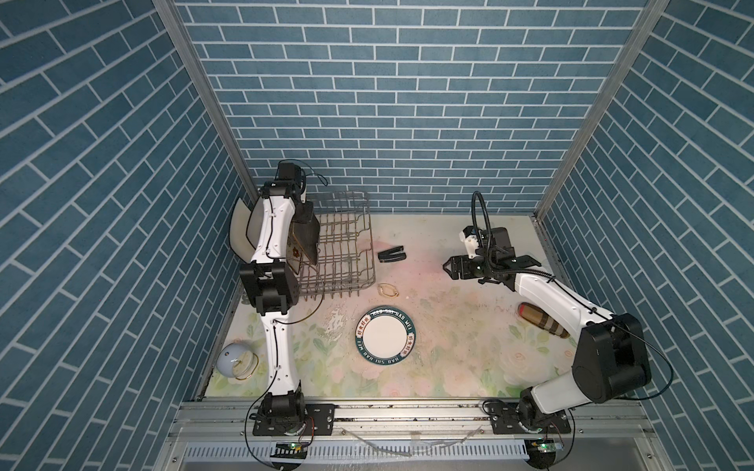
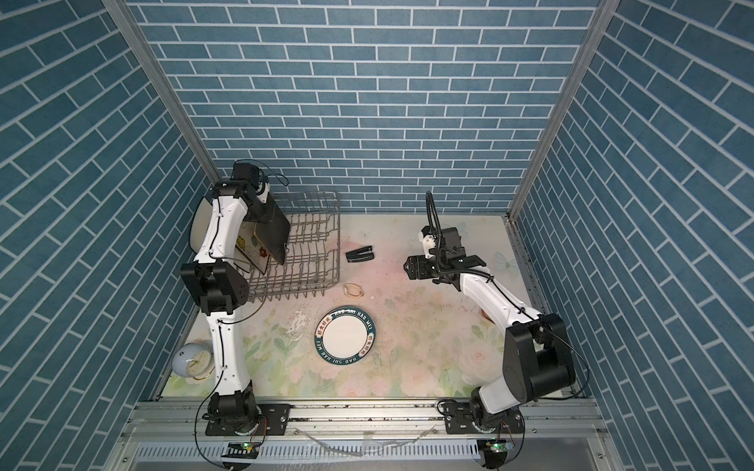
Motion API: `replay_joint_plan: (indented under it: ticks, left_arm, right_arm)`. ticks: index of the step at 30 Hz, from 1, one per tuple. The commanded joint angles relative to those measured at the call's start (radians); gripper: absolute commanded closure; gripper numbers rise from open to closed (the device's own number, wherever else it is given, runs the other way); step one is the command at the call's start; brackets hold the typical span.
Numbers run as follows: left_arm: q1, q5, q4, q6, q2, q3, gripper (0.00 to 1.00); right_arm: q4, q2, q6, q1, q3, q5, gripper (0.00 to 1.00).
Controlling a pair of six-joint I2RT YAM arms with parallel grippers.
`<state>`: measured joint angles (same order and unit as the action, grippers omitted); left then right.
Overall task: Unload the plates from the dish rack
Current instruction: Pick up a plate from the dish rack.
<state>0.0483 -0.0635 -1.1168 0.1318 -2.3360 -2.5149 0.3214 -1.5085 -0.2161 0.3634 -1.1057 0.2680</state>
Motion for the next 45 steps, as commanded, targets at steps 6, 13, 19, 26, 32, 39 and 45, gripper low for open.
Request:
replay_joint_plan:
  ticks: [6,13,19,26,32,39,45]
  left_arm:
    - [0.002,0.037,-0.038,-0.021,-0.018,-0.018,0.79]
    - [0.002,0.056,-0.044,-0.036,-0.021,-0.017,0.89]
    - [0.002,0.077,-0.046,-0.057,-0.006,-0.018,1.0]
    - [0.002,0.121,-0.012,-0.079,0.082,0.0,1.0]
    - [0.002,0.15,-0.004,-0.102,0.137,0.023,1.0]
    - [0.002,0.168,0.003,-0.12,0.216,0.057,1.0]
    - [0.001,0.194,-0.008,-0.132,0.281,0.061,1.0]
  right_arm:
    - [-0.012,-0.006,0.028,-0.009,-0.034,0.014,0.17]
    - [-0.009,-0.006,0.027,-0.014,-0.022,0.007,0.19]
    - [-0.009,0.007,0.026,-0.018,-0.012,0.007,0.2]
    - [-0.038,0.05,-0.004,-0.038,0.029,0.027,0.22]
    - [-0.077,0.089,-0.042,-0.056,0.074,0.067,0.26]
    - [-0.081,0.158,-0.046,-0.072,0.124,0.07,0.27]
    - [-0.1,0.196,-0.063,-0.079,0.164,0.075,0.28]
